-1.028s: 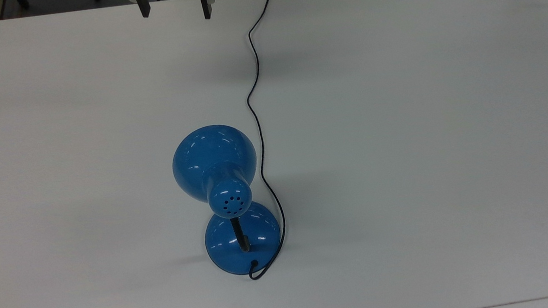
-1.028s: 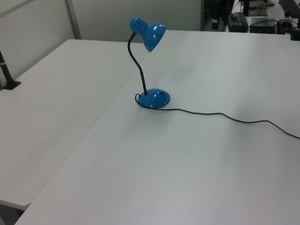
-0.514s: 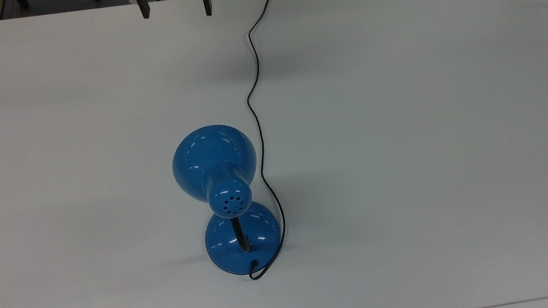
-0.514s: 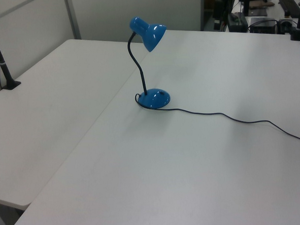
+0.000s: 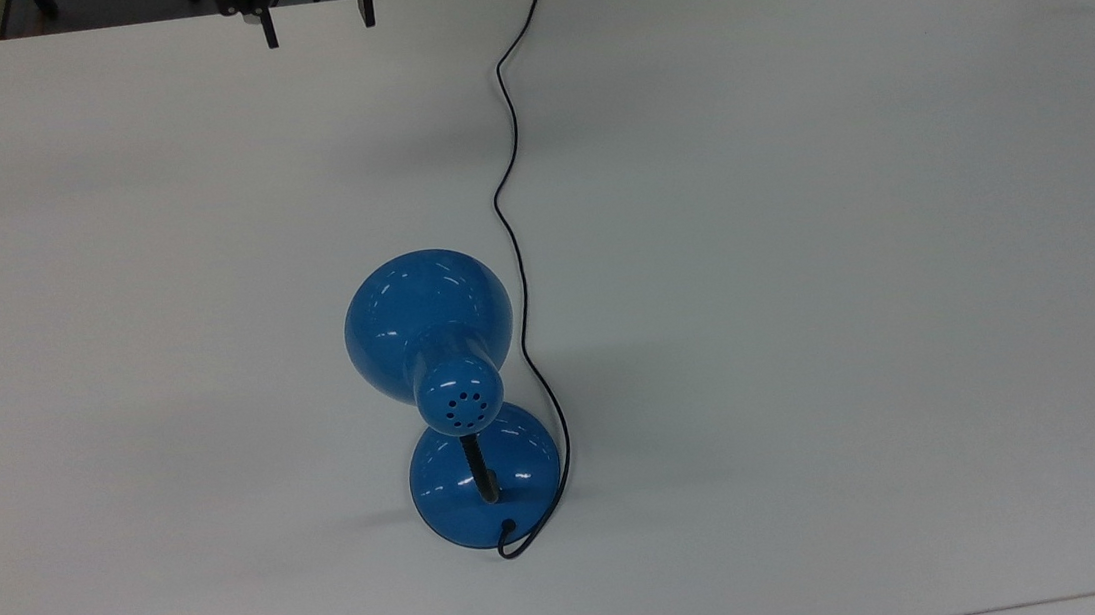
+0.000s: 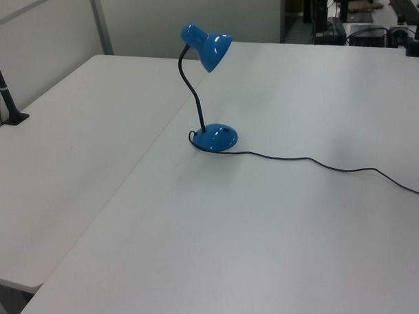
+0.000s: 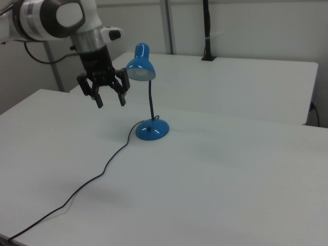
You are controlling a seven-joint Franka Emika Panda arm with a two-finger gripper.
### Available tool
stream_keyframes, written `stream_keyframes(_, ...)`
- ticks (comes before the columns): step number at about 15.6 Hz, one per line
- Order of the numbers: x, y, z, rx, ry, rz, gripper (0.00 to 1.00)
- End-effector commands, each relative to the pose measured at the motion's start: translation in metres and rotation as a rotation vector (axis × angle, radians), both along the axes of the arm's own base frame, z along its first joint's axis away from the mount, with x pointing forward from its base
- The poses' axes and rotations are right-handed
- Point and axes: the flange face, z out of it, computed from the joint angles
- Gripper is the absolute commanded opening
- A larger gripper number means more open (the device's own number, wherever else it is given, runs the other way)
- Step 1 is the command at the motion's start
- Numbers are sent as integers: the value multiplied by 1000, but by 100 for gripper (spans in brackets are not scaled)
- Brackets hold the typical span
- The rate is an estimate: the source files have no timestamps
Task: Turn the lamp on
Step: 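Move the gripper down toward the switch on the blue lamp base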
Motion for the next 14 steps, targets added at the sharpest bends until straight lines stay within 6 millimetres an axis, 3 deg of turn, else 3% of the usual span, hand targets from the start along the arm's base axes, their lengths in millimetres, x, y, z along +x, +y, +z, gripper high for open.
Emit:
stream_keyframes(1, -2, 4, -25, -33, 34, 48, 35)
stream_keyframes(2, -1, 3, -30, -28, 33, 53, 27)
stream_keyframes(3, 0, 4, -38, -24, 45, 49, 0)
stream_keyframes(7, 9, 2, -85, -12, -22, 48, 0)
stream_keyframes(14, 23, -24, -158, 72, -287, -12, 0)
